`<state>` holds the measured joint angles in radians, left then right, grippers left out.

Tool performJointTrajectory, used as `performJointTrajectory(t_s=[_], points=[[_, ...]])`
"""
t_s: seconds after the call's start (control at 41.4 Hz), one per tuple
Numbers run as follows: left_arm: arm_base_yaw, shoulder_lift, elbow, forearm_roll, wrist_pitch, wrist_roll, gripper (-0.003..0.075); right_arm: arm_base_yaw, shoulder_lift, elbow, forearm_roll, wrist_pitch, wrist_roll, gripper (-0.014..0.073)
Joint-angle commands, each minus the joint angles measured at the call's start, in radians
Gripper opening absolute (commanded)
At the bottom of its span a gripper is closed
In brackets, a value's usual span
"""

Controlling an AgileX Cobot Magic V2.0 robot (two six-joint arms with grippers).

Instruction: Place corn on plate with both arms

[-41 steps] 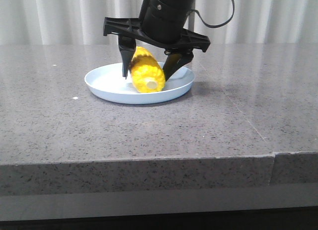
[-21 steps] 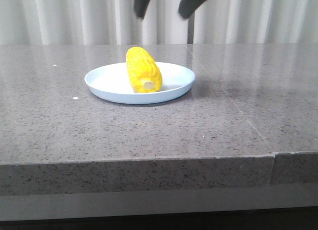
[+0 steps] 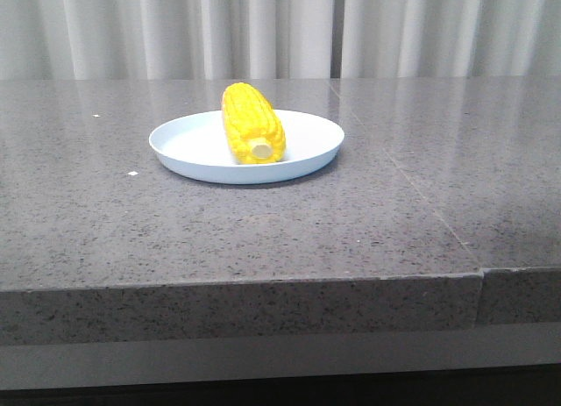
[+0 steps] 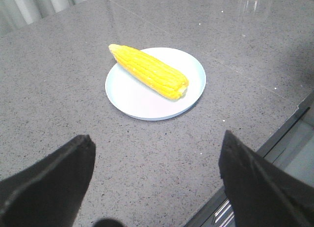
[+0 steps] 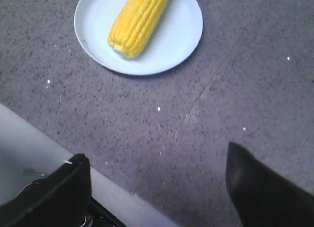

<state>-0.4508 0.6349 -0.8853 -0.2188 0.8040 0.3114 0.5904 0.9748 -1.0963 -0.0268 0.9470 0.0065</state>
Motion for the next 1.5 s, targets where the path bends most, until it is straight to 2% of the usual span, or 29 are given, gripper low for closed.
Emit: performJointTrajectory(t_s=[0.0,0.169,0.314,0.579,0.651,0.724,0.82,0.917,1.182,1.375,1.472], points=[[-0.007,0.002,-0.025,-0.015,-0.071,-0.008,0.0515,0.000,-0.116,0.051,-0.008,-0.030,-0.007,0.0592],[-0.007,0.002,-0.025,-0.015,-0.071,-0.008,0.0515,0.000,-0.269,0.166,-0.009,0.044,0.024,0.0592],[-0.007,0.002,-0.025,-0.015,-0.071,-0.008,0.0515,0.000,-0.391,0.228,-0.036,0.064,0.104,0.0592],[-0.007,0.002,-0.025,-0.015,-0.071,-0.008,0.0509,0.000,-0.467,0.244,-0.054,0.062,0.120,0.0577],[-0.007,0.002,-0.025,-0.015,-0.071,-0.008,0.0456,0.000,-0.467,0.244,-0.054,0.062,0.120,0.0496],[-0.007,0.002,-0.025,-0.012,-0.071,-0.008,0.0355,0.000,-0.467,0.244,-0.054,0.061,0.120,0.0345],[-0.007,0.002,-0.025,-0.012,-0.071,-0.008,0.0231,0.000,-0.467,0.244,-0.053,0.058,0.120,0.0076],[-0.007,0.002,-0.025,-0.012,-0.071,-0.008,0.0138,0.000,-0.467,0.244,-0.052,0.059,0.120,-0.0108],[-0.007,0.002,-0.025,-0.012,-0.071,-0.008,-0.0018,0.000,-0.467,0.244,-0.042,0.060,0.121,-0.0120],[-0.010,-0.019,-0.002,-0.019,-0.101,-0.008,-0.0020,0.000,-0.467,0.244,-0.042,0.060,0.121,-0.0120],[0.046,-0.068,0.069,-0.058,-0.179,-0.008,-0.0020,0.000,-0.467,0.244,-0.042,0.060,0.121,-0.0120]])
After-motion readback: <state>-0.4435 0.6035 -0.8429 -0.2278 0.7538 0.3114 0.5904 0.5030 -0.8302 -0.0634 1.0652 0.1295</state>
